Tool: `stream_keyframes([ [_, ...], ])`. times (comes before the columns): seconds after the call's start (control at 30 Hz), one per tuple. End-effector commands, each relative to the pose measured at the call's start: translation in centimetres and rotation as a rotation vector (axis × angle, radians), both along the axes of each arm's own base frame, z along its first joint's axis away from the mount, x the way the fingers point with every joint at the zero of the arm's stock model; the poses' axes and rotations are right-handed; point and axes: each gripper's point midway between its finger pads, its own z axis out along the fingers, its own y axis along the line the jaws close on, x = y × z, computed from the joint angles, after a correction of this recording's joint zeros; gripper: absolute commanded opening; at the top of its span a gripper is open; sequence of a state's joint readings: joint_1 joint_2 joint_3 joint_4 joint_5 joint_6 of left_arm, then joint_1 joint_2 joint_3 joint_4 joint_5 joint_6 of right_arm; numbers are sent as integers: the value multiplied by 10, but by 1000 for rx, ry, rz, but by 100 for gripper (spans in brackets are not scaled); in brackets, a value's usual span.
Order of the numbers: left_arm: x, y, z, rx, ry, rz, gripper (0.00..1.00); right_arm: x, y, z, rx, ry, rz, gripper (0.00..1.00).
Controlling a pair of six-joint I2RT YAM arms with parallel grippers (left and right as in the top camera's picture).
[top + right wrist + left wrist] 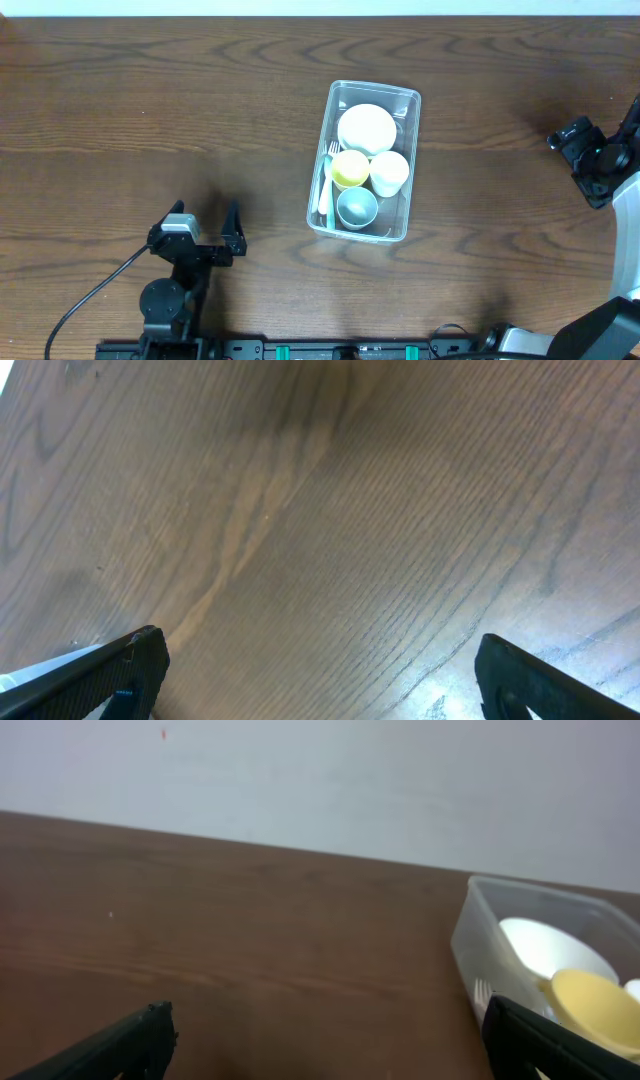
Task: Pack container
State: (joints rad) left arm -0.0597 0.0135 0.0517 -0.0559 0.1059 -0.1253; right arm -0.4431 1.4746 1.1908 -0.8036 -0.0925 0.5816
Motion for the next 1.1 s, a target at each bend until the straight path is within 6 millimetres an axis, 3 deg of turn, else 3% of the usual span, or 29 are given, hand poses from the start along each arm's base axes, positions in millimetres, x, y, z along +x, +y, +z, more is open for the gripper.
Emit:
stream_keyframes([
  [0.0,1,-1,-12,21,15,-9,98,-1,-5,1,-5,2,-21,99],
  [0.07,1,-1,-23,22,41,-9,98,-1,-5,1,-5,2,-21,99],
  [1.07,1,0,-24,37,47,-8,98,-1,-5,1,-5,2,-21,99],
])
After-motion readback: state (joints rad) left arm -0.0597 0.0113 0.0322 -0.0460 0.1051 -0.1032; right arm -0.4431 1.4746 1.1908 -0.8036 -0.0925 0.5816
